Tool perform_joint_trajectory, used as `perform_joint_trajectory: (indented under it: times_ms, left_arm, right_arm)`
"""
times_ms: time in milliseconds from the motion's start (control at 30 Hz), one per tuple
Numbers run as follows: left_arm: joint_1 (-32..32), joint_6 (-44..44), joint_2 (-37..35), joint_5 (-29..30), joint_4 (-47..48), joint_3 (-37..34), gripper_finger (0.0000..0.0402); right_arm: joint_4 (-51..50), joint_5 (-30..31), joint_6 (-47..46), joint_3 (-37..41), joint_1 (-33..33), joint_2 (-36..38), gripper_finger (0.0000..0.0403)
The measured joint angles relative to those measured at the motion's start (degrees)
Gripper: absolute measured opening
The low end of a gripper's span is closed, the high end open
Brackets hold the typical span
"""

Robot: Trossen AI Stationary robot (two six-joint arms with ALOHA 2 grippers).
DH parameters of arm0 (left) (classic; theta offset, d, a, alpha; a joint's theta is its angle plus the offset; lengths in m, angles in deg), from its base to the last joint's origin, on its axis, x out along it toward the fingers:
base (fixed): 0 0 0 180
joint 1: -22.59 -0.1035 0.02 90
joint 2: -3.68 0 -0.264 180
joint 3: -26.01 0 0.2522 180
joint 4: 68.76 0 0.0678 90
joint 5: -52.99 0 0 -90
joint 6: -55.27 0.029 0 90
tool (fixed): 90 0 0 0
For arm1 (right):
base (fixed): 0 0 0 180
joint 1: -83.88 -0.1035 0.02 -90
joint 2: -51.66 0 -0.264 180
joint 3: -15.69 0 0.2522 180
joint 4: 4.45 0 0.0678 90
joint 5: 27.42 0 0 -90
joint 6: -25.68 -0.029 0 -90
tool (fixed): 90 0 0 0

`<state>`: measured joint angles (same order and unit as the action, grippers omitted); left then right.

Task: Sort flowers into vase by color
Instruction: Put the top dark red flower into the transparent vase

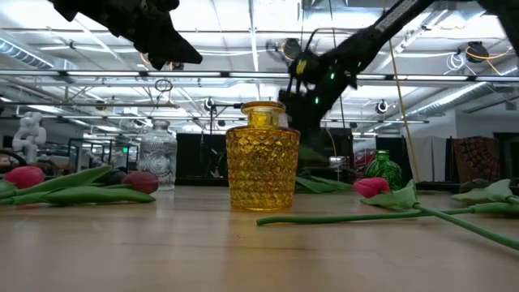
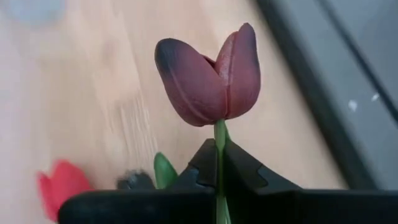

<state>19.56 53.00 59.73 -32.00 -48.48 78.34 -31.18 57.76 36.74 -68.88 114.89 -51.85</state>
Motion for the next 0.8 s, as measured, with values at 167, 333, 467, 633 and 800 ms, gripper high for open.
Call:
perform_joint_trajectory:
  times_ms: [167,333,467,633,800]
  left_arm:
    - [0.00,-0.01,0.00,0.00,0.00,0.00,0.0018]
    - [0.00,-0.02,0.00,0.00,0.00,0.00,0.0018]
    - [0.00,-0.07,0.00,0.00,-0.60,0.00,0.0018]
    - [0.00,-0.35,0.00,-0.02,-4.49,0.00,0.0018]
    - [0.00,-0.50,0.30,-0.01,-10.78,0.00,0.0018]
  right_arm:
    - [2.58,-0.11,-2.26,-0.02,-0.14,10.07,0.0001]
    - [6.78,-1.53,-3.60,-0.04,-0.98,21.14,0.0001]
    - [8.90,-1.44,-6.41,-0.04,-2.83,29.51,0.0000]
    - [7.99,-0.89,-10.00,-0.09,-7.51,38.24,0.0000]
    - [8.11,-0.72,-13.94,-0.09,-13.89,43.34,0.0000]
